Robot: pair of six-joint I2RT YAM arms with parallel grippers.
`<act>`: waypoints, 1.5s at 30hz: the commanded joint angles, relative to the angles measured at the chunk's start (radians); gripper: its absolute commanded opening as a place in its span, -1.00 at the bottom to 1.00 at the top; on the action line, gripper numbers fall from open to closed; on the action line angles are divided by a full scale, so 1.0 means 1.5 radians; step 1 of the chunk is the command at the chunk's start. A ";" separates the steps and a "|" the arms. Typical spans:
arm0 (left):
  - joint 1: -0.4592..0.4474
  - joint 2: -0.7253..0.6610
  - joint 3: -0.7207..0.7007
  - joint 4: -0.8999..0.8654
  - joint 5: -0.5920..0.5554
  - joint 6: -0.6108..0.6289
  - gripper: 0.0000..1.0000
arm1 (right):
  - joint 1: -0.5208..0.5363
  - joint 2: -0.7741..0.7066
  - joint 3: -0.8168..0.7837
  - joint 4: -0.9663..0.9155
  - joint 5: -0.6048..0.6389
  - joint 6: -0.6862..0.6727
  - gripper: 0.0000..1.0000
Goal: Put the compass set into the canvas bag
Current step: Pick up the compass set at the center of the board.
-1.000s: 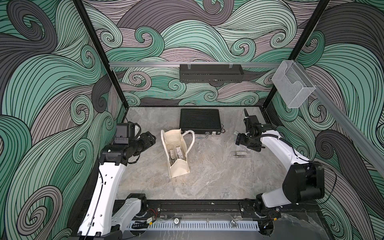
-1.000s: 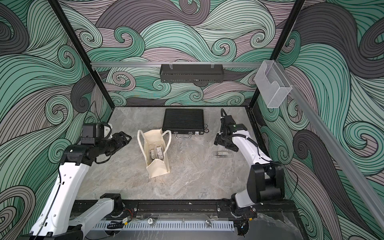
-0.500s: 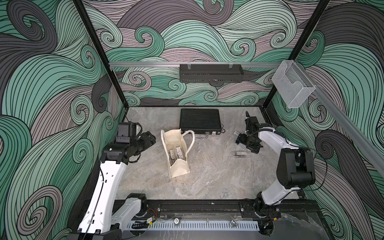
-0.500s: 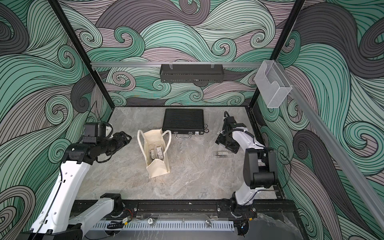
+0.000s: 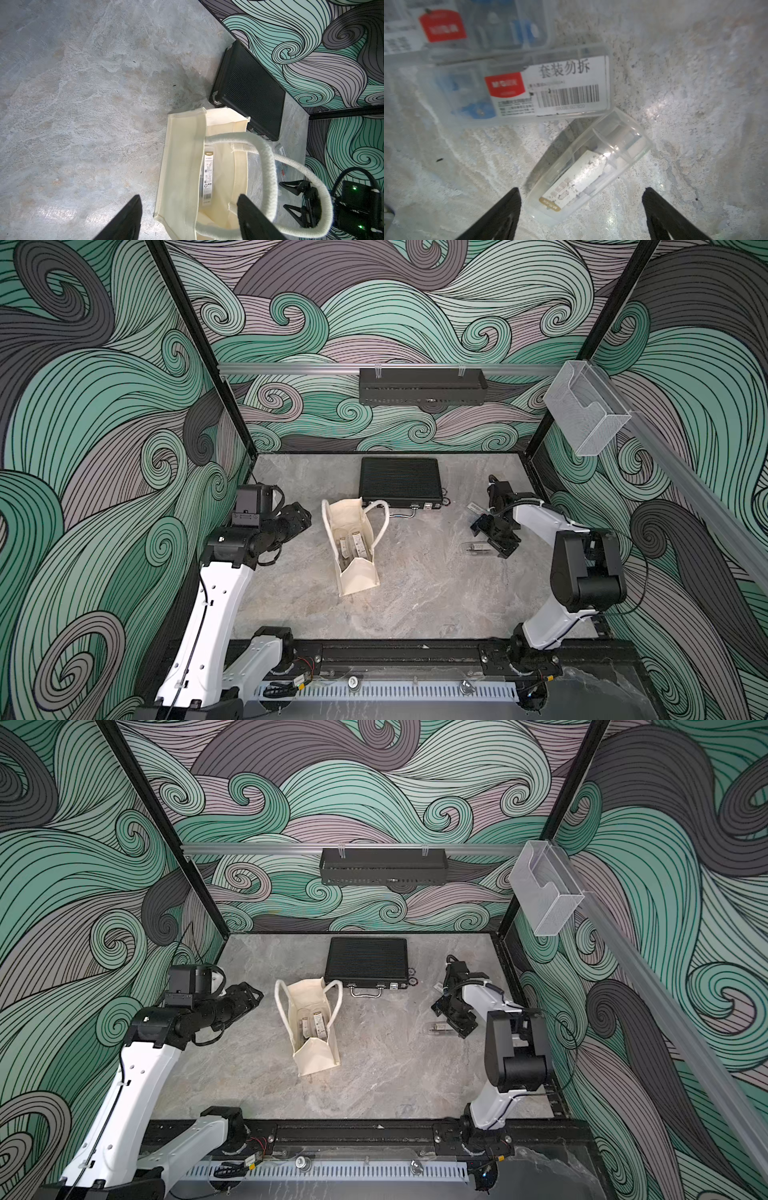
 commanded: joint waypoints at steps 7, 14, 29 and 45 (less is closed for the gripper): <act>-0.005 -0.012 -0.006 0.005 -0.016 0.008 0.47 | 0.011 0.043 -0.023 0.039 0.003 0.055 0.73; -0.004 -0.012 -0.009 0.011 -0.016 0.008 0.47 | 0.025 0.057 -0.045 0.060 0.010 0.050 0.55; -0.004 -0.017 -0.004 0.005 -0.019 0.011 0.47 | 0.062 0.032 -0.077 0.075 -0.004 0.050 0.19; -0.004 -0.019 0.003 0.008 -0.020 0.015 0.47 | 0.097 -0.070 -0.096 0.044 -0.016 0.034 -0.02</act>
